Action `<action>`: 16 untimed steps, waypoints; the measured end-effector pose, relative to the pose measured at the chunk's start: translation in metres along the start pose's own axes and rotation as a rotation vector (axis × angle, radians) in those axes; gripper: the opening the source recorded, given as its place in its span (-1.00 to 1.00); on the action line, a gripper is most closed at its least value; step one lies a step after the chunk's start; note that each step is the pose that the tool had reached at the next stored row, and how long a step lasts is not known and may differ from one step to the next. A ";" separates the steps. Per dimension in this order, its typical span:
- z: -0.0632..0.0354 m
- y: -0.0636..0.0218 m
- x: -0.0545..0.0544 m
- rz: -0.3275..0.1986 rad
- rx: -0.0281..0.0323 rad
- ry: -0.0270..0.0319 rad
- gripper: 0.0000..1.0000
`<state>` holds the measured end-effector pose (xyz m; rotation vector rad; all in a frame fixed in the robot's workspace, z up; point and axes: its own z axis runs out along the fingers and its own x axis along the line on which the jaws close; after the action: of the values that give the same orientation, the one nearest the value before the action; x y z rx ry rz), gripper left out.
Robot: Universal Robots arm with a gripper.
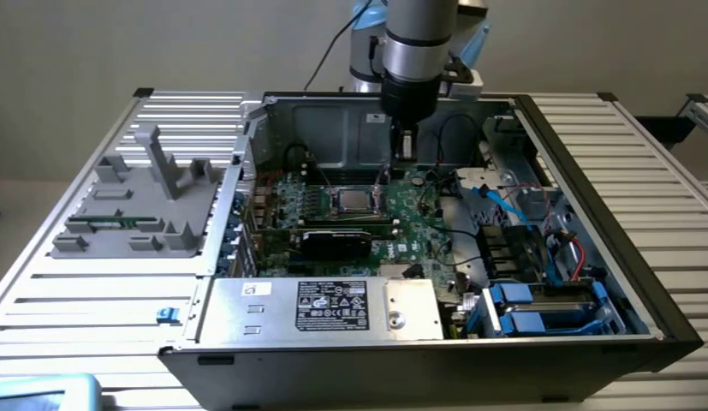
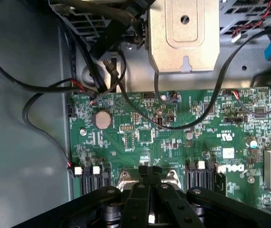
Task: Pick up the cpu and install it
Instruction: 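Close the cpu cover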
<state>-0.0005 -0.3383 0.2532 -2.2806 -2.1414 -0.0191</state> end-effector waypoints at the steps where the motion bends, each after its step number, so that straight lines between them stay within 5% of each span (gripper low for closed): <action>1: -0.0002 -0.0019 0.000 0.000 0.0070 0.0002 -0.79; 10: -0.0005 -0.0111 -0.001 0.001 0.0688 0.0003 -0.79; 16: 0.0002 -0.0173 -0.001 0.001 0.0709 0.0006 -0.79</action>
<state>-0.0178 -0.3383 0.2530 -2.2429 -2.1048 0.0552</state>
